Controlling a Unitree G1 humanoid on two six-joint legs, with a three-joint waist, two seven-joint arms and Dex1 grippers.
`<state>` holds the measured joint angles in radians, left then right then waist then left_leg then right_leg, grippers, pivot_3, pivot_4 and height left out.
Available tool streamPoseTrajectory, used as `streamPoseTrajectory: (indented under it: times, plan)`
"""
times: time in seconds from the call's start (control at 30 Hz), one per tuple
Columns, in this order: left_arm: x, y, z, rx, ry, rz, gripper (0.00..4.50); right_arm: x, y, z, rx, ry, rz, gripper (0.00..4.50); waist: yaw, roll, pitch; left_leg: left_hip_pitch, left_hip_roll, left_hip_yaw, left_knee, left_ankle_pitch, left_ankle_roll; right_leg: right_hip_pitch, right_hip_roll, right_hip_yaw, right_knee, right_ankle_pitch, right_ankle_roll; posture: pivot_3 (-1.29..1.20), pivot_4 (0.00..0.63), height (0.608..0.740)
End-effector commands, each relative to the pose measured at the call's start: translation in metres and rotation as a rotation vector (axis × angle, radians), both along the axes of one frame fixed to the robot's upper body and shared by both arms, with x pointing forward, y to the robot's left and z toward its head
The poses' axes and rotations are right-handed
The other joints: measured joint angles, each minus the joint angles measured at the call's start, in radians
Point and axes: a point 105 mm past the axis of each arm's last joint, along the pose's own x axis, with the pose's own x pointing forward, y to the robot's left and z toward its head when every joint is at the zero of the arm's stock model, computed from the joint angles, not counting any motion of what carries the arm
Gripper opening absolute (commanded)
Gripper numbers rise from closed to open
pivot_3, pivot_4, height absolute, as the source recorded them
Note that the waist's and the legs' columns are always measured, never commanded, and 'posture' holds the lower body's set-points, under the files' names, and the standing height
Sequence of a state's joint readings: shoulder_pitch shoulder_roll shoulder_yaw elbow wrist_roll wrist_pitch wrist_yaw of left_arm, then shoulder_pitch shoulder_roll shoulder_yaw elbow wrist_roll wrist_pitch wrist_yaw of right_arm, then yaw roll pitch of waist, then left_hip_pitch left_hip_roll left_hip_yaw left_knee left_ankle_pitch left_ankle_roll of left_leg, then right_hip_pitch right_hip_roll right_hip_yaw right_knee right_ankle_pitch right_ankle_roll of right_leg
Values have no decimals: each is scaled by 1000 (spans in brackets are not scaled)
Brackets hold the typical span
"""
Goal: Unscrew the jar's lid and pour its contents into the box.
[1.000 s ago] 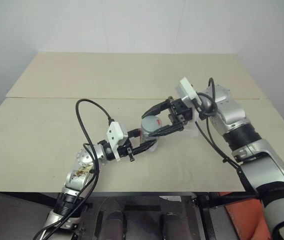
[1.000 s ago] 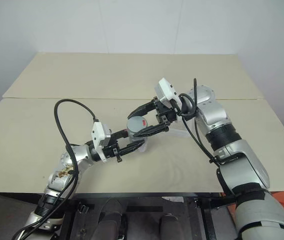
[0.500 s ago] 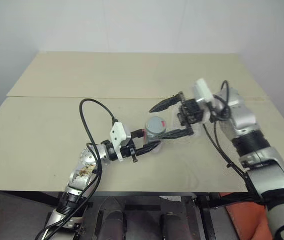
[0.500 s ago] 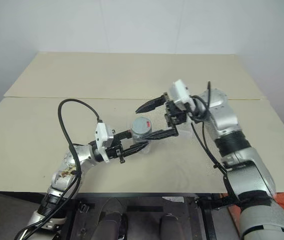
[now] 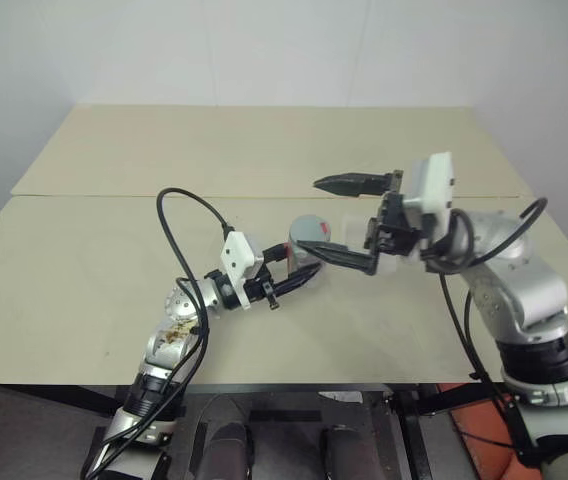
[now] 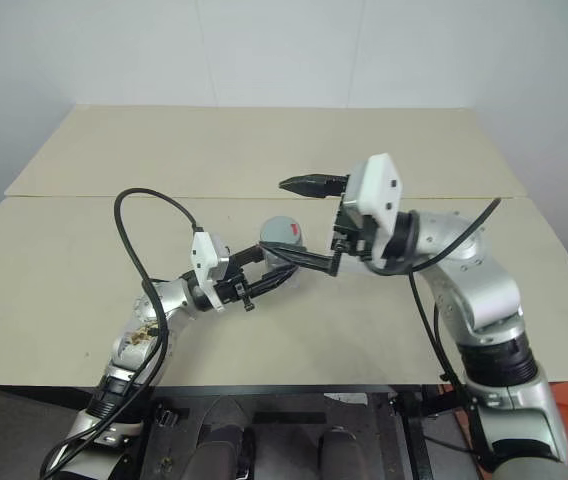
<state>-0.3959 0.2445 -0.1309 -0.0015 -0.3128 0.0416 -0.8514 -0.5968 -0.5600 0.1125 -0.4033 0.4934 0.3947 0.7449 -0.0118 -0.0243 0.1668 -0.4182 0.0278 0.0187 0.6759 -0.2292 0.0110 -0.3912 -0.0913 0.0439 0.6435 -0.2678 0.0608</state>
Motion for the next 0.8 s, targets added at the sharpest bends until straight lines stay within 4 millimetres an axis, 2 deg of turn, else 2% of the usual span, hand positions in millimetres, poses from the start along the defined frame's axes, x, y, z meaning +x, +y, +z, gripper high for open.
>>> streamPoseTrajectory:
  times: [0.03,0.13,0.3,0.8]
  plan:
    - [1,-2,10,-12,-56,2,1987,-4,9,3,37,-17,-77,4468,1,0,0,0,0,0,0,0,0,0,0,0,0,0,0,0,150,740]
    - [2,-2,10,-10,-61,7,1987,1,17,-3,40,-8,-132,4468,0,0,0,0,0,0,0,0,0,0,0,0,0,0,0,0,150,740]
    - [1,-2,10,-11,-65,11,1987,12,18,-4,58,20,-194,4468,0,0,0,0,0,0,0,0,0,0,1,0,0,0,0,0,150,740]
    - [4,13,9,-20,-63,58,1987,23,2,-11,40,50,-273,4468,0,0,0,0,0,0,0,0,0,0,1,0,0,0,0,0,150,740]
